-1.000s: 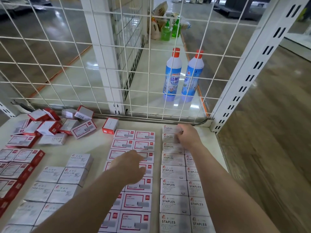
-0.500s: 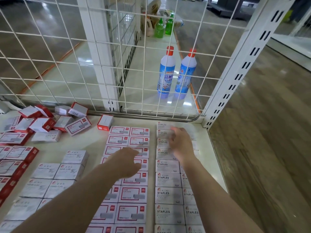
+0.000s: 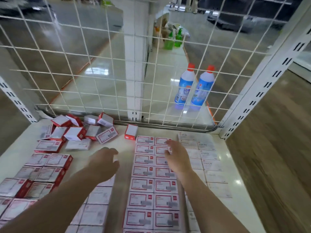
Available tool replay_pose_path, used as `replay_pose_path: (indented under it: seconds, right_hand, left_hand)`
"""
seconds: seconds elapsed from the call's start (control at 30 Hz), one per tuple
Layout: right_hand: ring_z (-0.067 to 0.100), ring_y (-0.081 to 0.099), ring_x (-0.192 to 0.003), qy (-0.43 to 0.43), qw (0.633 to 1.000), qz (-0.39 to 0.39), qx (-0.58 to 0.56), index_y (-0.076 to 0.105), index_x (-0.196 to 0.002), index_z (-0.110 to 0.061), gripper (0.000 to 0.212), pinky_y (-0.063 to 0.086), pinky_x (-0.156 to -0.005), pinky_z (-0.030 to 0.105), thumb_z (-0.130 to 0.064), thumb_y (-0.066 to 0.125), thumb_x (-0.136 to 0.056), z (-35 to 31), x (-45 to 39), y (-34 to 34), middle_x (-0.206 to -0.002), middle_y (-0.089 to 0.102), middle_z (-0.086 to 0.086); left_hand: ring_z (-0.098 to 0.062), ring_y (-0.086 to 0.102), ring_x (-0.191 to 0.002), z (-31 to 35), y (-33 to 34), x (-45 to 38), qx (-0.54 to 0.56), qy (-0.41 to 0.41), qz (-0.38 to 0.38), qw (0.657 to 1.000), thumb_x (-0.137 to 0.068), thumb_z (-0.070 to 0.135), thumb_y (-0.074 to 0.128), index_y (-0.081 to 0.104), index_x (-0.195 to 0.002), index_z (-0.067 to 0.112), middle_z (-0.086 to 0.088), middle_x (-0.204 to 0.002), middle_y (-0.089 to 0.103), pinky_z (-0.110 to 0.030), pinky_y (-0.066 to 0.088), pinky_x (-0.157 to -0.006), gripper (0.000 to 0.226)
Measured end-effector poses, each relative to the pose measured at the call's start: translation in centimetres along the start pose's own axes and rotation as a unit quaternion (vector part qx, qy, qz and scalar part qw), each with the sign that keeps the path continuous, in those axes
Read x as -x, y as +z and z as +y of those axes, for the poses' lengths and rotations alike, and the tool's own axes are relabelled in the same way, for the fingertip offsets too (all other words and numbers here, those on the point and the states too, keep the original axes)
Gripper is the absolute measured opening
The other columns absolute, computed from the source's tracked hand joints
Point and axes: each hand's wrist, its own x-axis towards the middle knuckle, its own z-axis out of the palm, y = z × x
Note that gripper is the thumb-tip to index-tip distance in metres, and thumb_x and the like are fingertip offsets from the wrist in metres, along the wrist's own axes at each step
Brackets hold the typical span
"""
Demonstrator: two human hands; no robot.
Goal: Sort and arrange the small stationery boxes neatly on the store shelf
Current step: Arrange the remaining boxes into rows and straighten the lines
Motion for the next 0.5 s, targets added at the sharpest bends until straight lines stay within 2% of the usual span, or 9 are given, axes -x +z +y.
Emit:
replay_pose_path:
  seconds: [0.07,0.17,0.27,0.33,0.43,0.5]
  right_hand:
    - [0.013,0.036,-0.133,-0.004,1.000,-0.008,-0.001,0.044,-0.136,-0.019,0.041,0.027,-0.107,0.023,-0.018,0.048,-0.095,-1.2,0.0,0.6,-0.144,0.040,0.000]
    - [0.014,0.045,-0.123,-0.006,1.000,-0.005,-0.008,0.050,-0.130,-0.019,0.037,0.035,-0.099,0.025,-0.020,0.050,-0.093,-3.1,-0.5,1.6,-0.133,0.051,-0.001]
    - [0.017,0.047,-0.120,-0.001,0.999,-0.009,-0.034,0.050,-0.130,-0.014,0.040,0.035,-0.102,0.028,-0.016,0.051,-0.090,-5.3,-1.3,3.1,-0.131,0.052,0.003]
    - [0.019,0.045,-0.122,-0.013,0.999,-0.025,-0.026,0.048,-0.132,-0.011,0.042,0.033,-0.101,0.028,-0.021,0.052,-0.090,-6.7,-2.0,3.7,-0.134,0.050,0.005]
    - [0.022,0.049,-0.113,-0.025,0.998,-0.054,-0.036,0.054,-0.123,-0.011,0.043,0.035,-0.084,0.026,-0.035,0.060,-0.087,-8.6,-3.1,4.0,-0.125,0.054,0.007]
    - [0.023,0.049,-0.112,-0.025,0.997,-0.066,-0.026,0.052,-0.122,-0.013,0.040,0.034,-0.082,0.025,-0.028,0.062,-0.086,-9.2,-4.0,4.1,-0.123,0.054,0.009]
  left_hand:
    - [-0.016,0.042,-0.126,-1.7,-0.4,0.1,0.005,0.002,-0.002,1.000,-0.094,0.028,0.048,0.045,-0.134,0.020,0.000,-0.138,0.045,-0.025,0.031,-0.104,0.041]
    - [-0.015,0.043,-0.127,-3.3,-0.5,0.4,0.013,0.013,-0.005,1.000,-0.095,0.026,0.046,0.044,-0.135,0.019,0.001,-0.138,0.045,-0.022,0.032,-0.102,0.041]
    - [-0.012,0.041,-0.127,-4.6,-0.4,0.5,0.020,0.056,-0.016,0.998,-0.096,0.028,0.046,0.042,-0.136,0.022,0.005,-0.141,0.043,-0.021,0.031,-0.103,0.041]
    - [-0.011,0.040,-0.128,-5.2,-0.3,0.3,0.009,0.092,-0.024,0.995,-0.096,0.029,0.045,0.040,-0.138,0.024,0.008,-0.143,0.040,-0.021,0.030,-0.104,0.042]
    - [-0.010,0.035,-0.132,-5.8,-0.3,-0.4,-0.015,0.118,-0.038,0.992,-0.097,0.032,0.041,0.033,-0.143,0.024,0.009,-0.149,0.031,-0.023,0.027,-0.108,0.048]
    - [-0.012,0.034,-0.134,-6.0,-0.2,-0.7,-0.019,0.116,-0.049,0.992,-0.097,0.033,0.041,0.030,-0.145,0.023,0.007,-0.150,0.028,-0.025,0.026,-0.109,0.050]
